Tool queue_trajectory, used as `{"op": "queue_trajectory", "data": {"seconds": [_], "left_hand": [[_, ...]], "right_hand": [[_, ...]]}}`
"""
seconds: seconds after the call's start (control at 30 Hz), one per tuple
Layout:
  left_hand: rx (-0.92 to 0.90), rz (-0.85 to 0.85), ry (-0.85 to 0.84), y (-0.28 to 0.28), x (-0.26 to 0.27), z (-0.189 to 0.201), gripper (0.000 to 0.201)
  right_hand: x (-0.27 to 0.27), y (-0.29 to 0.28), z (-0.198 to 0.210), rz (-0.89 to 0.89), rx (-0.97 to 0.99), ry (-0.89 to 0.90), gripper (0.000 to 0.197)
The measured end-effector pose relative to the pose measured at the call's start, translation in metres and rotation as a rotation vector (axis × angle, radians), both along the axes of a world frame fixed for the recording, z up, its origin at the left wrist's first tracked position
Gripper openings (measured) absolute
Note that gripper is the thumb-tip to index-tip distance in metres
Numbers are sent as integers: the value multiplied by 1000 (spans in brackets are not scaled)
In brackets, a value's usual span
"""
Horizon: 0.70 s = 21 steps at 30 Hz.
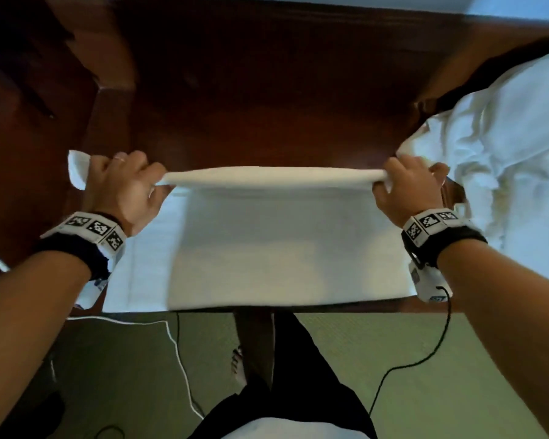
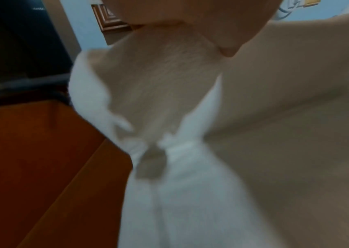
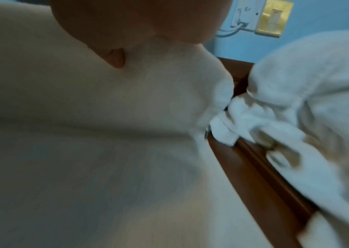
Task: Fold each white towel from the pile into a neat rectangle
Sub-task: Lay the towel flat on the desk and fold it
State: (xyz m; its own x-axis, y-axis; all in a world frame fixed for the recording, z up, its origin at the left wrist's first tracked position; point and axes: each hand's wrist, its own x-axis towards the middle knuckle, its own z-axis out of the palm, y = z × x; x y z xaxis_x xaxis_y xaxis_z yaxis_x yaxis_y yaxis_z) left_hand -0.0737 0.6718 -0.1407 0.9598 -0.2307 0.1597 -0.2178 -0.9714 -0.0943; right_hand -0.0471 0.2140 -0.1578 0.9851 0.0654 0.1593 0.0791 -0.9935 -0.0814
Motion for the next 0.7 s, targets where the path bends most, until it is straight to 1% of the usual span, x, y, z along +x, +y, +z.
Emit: {"op": "queue_trajectory", "data": {"seconds": [0.07,0.13,0.17,0.23,0.27,0.3,0.37,0.43,0.47,0.53,0.63,0.7], "left_hand": [[-6,-4,-10,0,-39,-16,24],[-6,-25,21,-1,-73,-37,27],[-1,-34,66,-3,-89,-51,26],[38,-30,216,-7,-115,-78,27],[63,-15,303,-10,-126,-88,32],[80,7,364,-14,-133,-95,37],[82,62,396,-21,-138,-103,45],[36,54,390,-28,-140,-109,57],[1,38,402,-32,-141,-112,62],[-40,24,451,-36,-141,-121,63],[-102,52,481,-29,-117,-130,63],[-193,70,476,-26,-94,-123,60]], "right_hand": [[-43,-4,-13,-28,-17,-18,19],[-82,-7,-34,-38,-72,7,20],[-100,-9,-45,-40,-114,48,20],[-127,-12,-66,-42,-219,216,21],[-138,-14,-73,-54,-277,306,23],[-146,-15,-78,-72,-315,357,22],[-154,-19,-82,-95,-328,362,25],[-158,-24,-87,-72,-308,355,43],[-160,-26,-89,-55,-289,379,52],[-159,-29,-91,-13,-234,454,62],[-137,-37,-95,23,-110,538,66],[-119,-42,-94,38,-71,526,62]]}}
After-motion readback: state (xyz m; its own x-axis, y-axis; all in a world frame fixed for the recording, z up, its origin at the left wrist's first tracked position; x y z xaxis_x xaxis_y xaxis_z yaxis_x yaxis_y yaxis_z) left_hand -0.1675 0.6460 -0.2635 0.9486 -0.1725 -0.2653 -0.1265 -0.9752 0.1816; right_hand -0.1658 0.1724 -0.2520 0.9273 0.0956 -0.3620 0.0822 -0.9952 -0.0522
